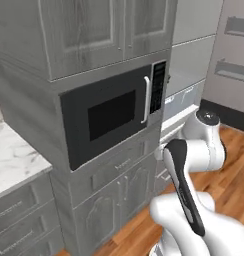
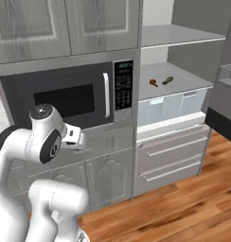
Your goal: Place one squash and one chicken drumstick in each tupperware on the nearby counter, to pack two identical lunches.
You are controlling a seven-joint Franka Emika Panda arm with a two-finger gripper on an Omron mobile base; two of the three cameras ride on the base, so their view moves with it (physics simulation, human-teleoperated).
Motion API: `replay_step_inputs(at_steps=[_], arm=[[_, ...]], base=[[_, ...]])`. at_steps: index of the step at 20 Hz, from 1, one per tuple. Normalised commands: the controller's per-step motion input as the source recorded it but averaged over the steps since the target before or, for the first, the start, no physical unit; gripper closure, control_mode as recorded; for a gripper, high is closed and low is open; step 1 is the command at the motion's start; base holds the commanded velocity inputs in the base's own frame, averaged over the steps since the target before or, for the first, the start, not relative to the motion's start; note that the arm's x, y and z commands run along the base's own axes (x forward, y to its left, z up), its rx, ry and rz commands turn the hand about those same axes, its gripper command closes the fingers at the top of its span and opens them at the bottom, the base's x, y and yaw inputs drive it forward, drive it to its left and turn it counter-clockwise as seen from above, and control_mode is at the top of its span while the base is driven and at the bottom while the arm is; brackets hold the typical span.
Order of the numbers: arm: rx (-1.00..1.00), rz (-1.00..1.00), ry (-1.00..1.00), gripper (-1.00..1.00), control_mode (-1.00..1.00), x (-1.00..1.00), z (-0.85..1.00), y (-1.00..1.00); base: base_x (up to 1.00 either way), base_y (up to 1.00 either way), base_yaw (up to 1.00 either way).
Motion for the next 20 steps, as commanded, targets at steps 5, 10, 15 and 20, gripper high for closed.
replay_step_inputs(at_steps=[5, 10, 15, 20], arm=[[0.00, 0.00, 0.00, -1.00, 1.00, 0.00, 0.00, 0.00], [0.00, 0.00, 0.00, -1.00, 1.00, 0.00, 0.00, 0.00], [0.00, 0.00, 0.00, -1.00, 1.00, 0.00, 0.00, 0.00], [0.00, 0.00, 0.00, -1.00, 1.00, 0.00, 0.00, 0.00]], base=[[0.56, -0.95, -0.01], [0.37, -1.00, 0.13], [0.33, -0.76, 0.14], [0.37, -0.20, 0.15]])
